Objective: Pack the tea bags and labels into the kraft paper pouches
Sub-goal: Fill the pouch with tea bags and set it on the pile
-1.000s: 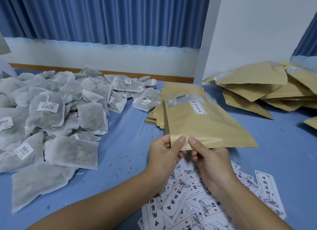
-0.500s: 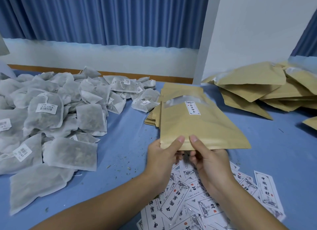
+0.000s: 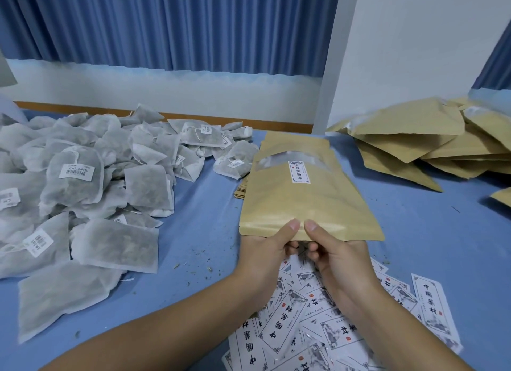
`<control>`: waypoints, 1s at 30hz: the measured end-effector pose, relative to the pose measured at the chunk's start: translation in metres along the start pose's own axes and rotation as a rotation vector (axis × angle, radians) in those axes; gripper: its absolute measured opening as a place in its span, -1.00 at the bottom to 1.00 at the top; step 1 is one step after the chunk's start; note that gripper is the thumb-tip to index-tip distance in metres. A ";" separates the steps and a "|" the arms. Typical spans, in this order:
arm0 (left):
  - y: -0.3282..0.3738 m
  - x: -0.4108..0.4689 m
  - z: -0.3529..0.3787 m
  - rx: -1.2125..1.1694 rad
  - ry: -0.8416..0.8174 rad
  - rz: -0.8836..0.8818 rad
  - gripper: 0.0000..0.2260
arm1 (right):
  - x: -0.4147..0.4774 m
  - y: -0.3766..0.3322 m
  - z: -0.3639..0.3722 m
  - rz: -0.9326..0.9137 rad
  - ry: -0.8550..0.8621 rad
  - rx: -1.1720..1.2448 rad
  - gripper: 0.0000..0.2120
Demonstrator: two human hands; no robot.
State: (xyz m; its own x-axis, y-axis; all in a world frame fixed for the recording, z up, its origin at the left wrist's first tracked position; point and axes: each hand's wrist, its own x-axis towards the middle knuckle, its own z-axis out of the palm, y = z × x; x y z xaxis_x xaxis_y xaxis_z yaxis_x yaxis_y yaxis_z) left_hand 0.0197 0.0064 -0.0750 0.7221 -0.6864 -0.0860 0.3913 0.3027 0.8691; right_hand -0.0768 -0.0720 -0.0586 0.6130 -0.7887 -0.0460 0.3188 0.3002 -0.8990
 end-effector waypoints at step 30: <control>0.006 0.000 0.007 0.082 0.111 -0.056 -0.46 | 0.003 -0.007 -0.002 0.033 0.115 0.010 -0.56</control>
State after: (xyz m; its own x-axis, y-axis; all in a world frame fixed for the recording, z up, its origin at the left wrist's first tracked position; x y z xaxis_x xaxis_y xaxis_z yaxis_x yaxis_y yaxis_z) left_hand 0.0181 0.0032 -0.0658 0.7608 -0.6219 -0.1853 0.3884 0.2076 0.8978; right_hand -0.0788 -0.0774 -0.0530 0.5365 -0.8345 -0.1258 0.3075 0.3321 -0.8917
